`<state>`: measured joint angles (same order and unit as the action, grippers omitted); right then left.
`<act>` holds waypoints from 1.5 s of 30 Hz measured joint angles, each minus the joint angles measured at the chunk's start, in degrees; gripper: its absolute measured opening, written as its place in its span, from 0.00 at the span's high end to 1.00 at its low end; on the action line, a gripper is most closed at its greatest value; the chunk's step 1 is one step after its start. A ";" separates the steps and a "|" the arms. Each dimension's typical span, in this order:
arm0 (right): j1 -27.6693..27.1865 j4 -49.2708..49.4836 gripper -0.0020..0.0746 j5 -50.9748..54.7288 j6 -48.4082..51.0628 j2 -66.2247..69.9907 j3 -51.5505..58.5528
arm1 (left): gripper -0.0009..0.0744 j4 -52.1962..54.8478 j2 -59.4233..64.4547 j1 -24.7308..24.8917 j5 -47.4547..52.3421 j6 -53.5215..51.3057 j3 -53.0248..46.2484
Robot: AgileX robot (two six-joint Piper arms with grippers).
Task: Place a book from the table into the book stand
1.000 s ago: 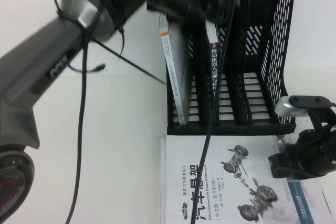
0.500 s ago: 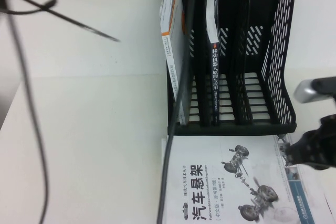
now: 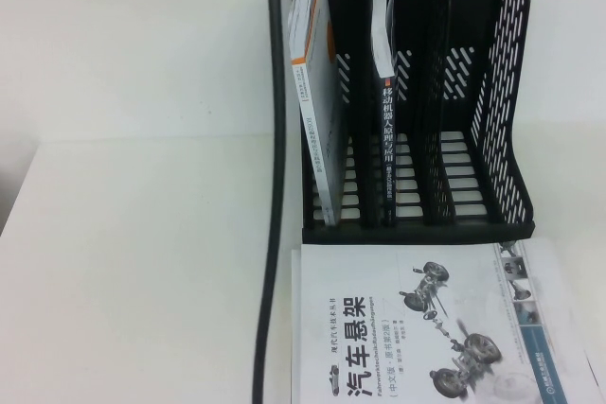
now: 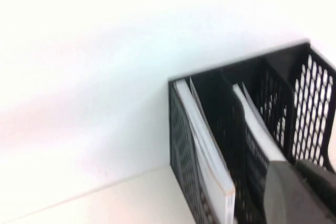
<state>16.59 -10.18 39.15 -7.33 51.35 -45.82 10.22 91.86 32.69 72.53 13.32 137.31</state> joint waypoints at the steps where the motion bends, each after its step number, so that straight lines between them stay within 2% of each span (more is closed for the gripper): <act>1: 0.00 -1.22 0.98 0.81 -0.70 -1.64 0.07 | 0.99 -0.17 -1.05 0.04 0.00 -0.01 -1.94; 4: 0.00 -2.65 0.98 2.00 -1.69 -6.54 1.70 | 0.99 -0.65 -4.55 0.04 -0.32 -0.34 -9.55; 7: 0.00 -2.88 0.98 2.25 -2.77 -11.79 4.86 | 0.99 -0.85 -9.86 0.04 -5.46 0.49 -20.72; 12: 0.00 -2.86 0.98 1.44 -3.31 -20.15 11.58 | 0.99 -3.72 -20.83 0.04 -20.87 2.38 -44.88; 18: 0.00 2.56 0.98 0.44 -3.41 -26.76 16.78 | 0.99 -5.64 -33.19 0.04 -41.94 2.91 -74.46; 23: 0.00 7.27 0.98 -1.23 -3.41 -30.33 21.25 | 0.99 -5.67 -39.57 0.04 -59.03 3.17 -92.69; 29: 0.00 8.42 0.98 -2.73 -3.41 -31.42 25.62 | 0.99 -5.67 -41.48 0.04 -69.31 3.17 -102.97; 45: 0.00 8.79 0.98 -1.81 -3.41 -31.42 25.71 | 0.99 -5.67 -41.48 0.04 -71.07 3.17 -104.14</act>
<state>16.59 -1.39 37.34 -10.74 19.93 -20.10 4.55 50.38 32.73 1.46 16.49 33.17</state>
